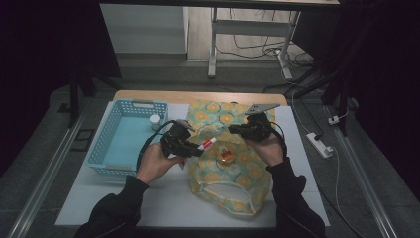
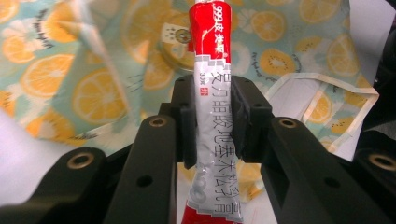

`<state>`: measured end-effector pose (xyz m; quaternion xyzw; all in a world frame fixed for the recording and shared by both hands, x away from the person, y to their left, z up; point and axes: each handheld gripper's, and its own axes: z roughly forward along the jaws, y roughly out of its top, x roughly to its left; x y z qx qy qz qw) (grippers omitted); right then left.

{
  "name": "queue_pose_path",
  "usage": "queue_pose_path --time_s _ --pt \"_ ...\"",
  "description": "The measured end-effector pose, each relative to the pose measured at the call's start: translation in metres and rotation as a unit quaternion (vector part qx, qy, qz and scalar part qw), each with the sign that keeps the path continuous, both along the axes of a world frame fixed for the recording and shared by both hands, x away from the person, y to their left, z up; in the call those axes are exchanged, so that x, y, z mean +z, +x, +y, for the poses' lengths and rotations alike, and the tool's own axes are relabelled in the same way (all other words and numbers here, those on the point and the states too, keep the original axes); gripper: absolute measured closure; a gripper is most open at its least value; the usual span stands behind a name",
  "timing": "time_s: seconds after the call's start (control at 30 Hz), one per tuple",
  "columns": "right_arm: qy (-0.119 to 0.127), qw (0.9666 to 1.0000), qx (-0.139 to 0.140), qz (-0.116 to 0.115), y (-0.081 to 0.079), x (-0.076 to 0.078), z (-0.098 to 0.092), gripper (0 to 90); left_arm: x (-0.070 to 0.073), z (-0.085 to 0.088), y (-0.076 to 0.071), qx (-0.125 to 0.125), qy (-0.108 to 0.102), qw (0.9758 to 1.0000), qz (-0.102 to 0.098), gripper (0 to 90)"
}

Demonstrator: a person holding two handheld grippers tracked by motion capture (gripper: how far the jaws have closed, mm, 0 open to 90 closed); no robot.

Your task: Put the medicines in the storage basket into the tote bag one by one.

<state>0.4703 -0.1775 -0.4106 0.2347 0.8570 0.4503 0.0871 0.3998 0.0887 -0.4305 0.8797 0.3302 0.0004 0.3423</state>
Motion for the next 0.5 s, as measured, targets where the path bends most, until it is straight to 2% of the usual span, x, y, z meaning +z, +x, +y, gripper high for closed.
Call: queue_pose_path --time_s 0.2,0.5 --pt "0.002 1.0000 0.001 0.000 -0.001 0.001 0.000 90.0 -0.004 -0.016 0.002 -0.010 0.013 0.9999 -0.005 72.6" --pt "0.003 1.0000 0.003 -0.001 -0.002 0.002 0.001 90.0 -0.011 -0.037 0.010 -0.014 0.016 0.9998 -0.006 72.6"
